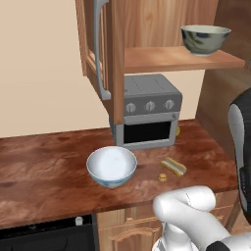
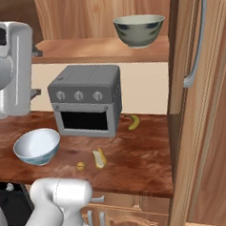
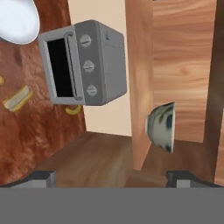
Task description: Pick both bowls and place them on the counter. Then place the hotdog bun in one bowl and place the cookie dough ball in the other bowl.
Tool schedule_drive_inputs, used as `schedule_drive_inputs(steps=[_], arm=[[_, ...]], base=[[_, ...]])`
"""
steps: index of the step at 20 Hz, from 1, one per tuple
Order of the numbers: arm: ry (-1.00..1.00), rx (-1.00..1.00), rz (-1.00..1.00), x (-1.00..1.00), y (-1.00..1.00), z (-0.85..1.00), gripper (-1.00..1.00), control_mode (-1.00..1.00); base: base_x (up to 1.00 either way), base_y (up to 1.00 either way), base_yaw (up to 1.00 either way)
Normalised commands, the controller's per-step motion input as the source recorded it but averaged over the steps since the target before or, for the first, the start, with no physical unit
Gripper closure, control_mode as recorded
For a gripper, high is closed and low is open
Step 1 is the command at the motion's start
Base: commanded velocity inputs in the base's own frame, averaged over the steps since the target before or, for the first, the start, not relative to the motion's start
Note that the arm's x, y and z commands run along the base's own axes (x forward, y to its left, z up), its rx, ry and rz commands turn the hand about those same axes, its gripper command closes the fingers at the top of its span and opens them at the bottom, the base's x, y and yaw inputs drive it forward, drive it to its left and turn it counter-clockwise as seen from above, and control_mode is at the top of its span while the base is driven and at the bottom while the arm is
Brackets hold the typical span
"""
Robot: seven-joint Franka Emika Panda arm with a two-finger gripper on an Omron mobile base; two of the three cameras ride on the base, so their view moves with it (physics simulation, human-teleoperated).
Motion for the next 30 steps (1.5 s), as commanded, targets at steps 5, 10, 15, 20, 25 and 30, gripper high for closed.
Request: schedule_drive_inputs(steps=[5,10,15,20,25,30], arm=[[0.04,0.00,-0.06,0.50,-0.06,-0.02,-1.00,-1.00],[-0.02,-0.01,-0.03,0.56,-0.06,-0.13,-1.00,-1.00],[-0.10,0.00,0.00,0.33,-0.32,-0.41,-1.00,-1.00],[-0.03,0.00,-0.02,0.38,-0.24,-0.03,-1.00,-1.00],[0.00,0.00,-0.15,0.46,0.00,0.08,-1.00,-1.00],[0.00,0.00,-0.17,0.39,-0.02,0.09,-1.00,-1.00]], base=[[0.00,0.00,0.00],[0.00,0.00,0.00],[0.00,0.00,0.00],[0.00,0.00,0.00],[0.00,0.00,0.00],[0.00,0.00,0.00]])
